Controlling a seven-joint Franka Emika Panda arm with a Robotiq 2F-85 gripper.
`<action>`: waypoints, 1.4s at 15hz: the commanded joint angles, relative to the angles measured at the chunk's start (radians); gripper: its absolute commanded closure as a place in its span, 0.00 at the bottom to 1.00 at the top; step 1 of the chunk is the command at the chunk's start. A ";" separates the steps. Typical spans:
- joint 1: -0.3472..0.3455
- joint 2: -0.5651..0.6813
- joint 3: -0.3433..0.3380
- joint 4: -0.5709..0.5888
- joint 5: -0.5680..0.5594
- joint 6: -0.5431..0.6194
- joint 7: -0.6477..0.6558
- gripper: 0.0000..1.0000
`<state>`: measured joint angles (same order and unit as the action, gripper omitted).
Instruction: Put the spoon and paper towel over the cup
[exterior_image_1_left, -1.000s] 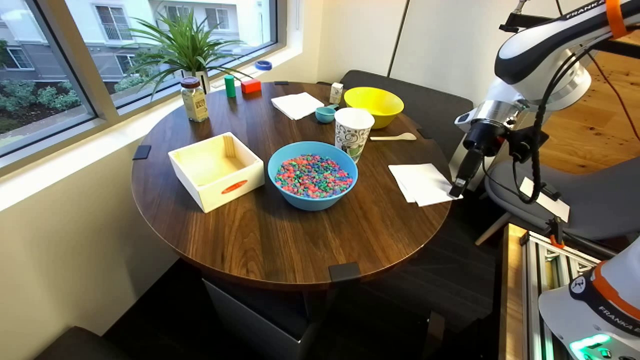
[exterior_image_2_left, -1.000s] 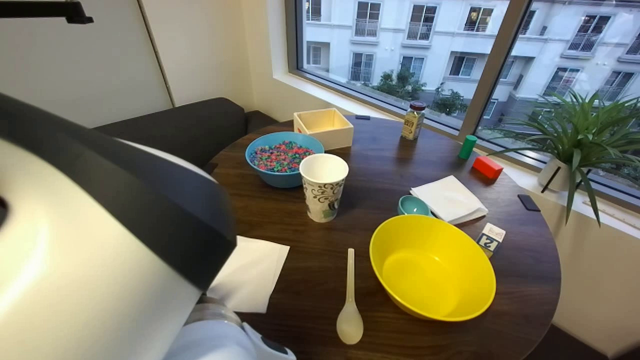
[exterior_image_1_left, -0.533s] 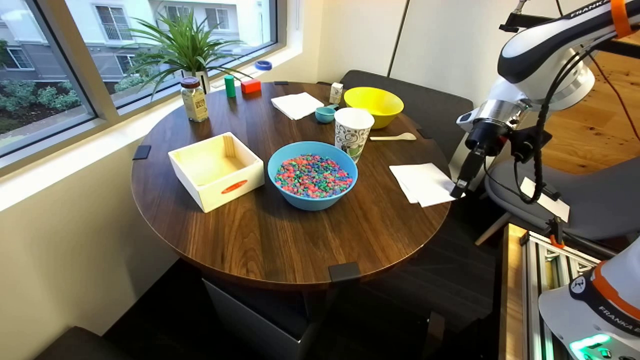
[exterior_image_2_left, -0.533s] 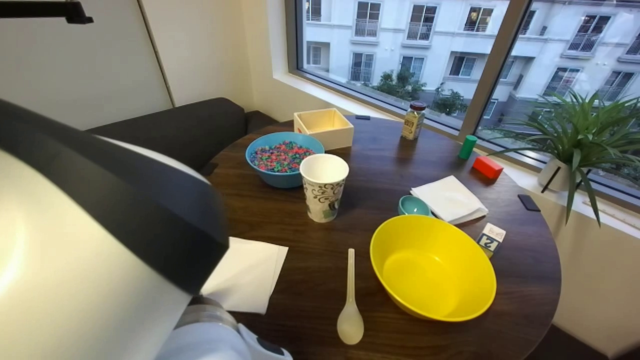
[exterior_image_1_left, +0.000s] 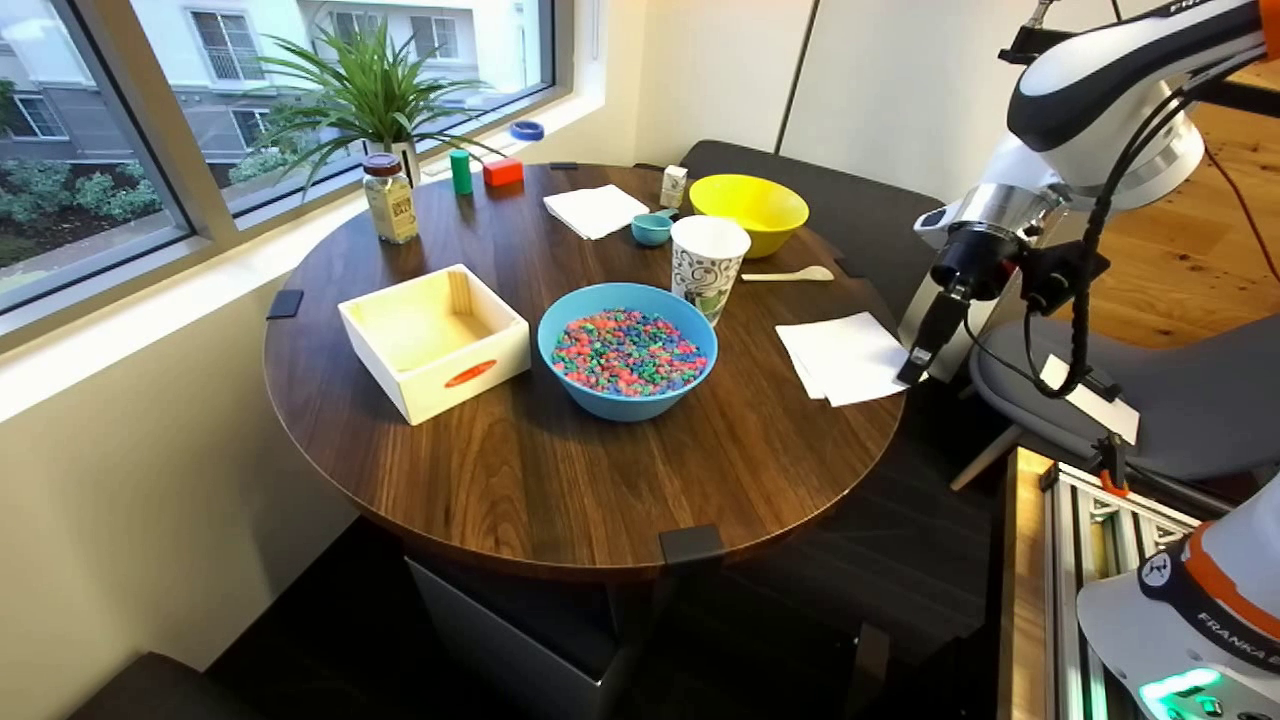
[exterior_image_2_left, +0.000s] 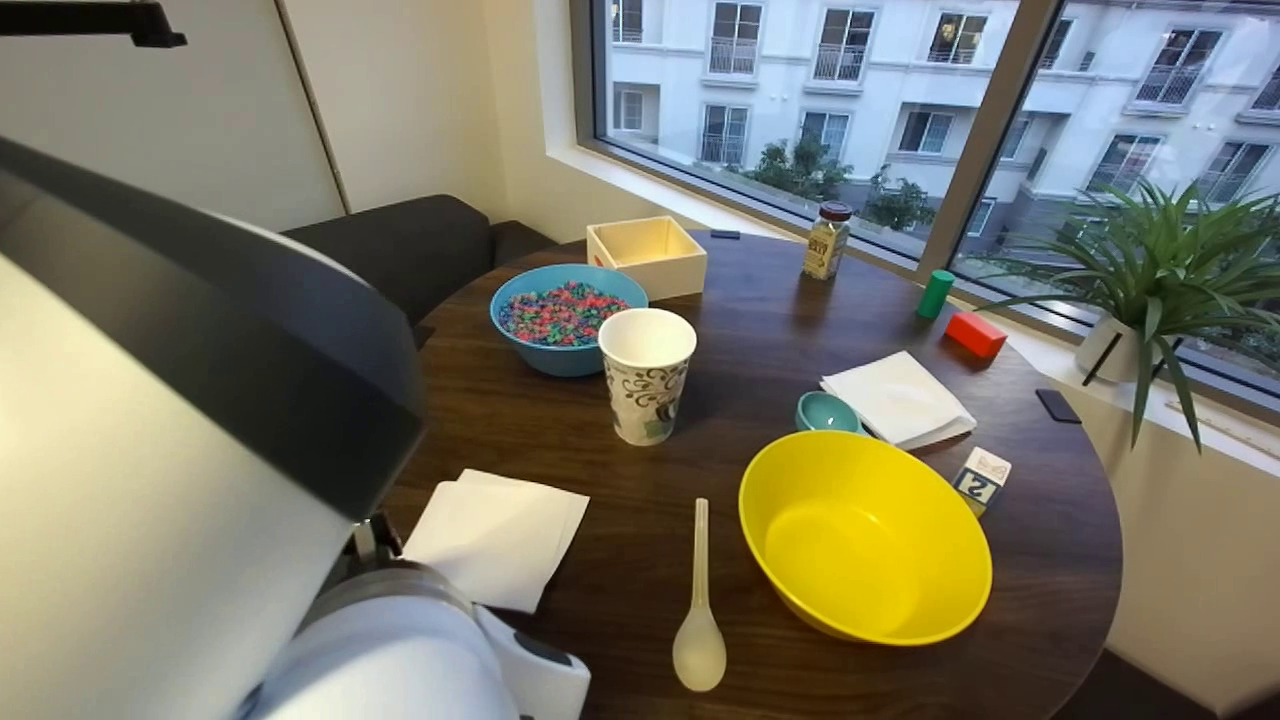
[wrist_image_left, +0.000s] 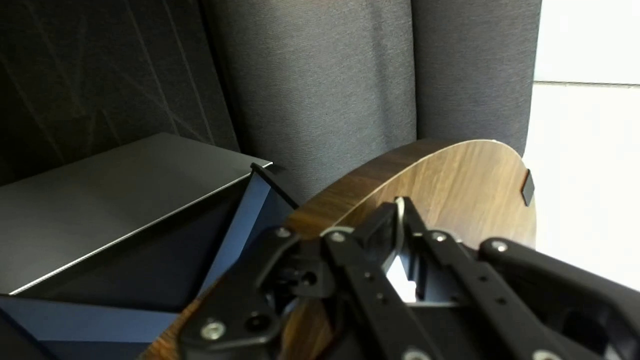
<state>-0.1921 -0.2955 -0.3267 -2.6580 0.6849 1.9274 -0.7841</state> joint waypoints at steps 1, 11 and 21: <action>-0.013 -0.061 0.020 -0.028 -0.005 0.025 0.016 0.99; -0.017 -0.247 0.070 0.018 -0.263 0.024 0.122 0.99; 0.035 -0.312 0.070 0.074 -0.397 0.019 0.182 0.99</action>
<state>-0.1938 -0.6023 -0.2247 -2.5839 0.3073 1.9419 -0.6198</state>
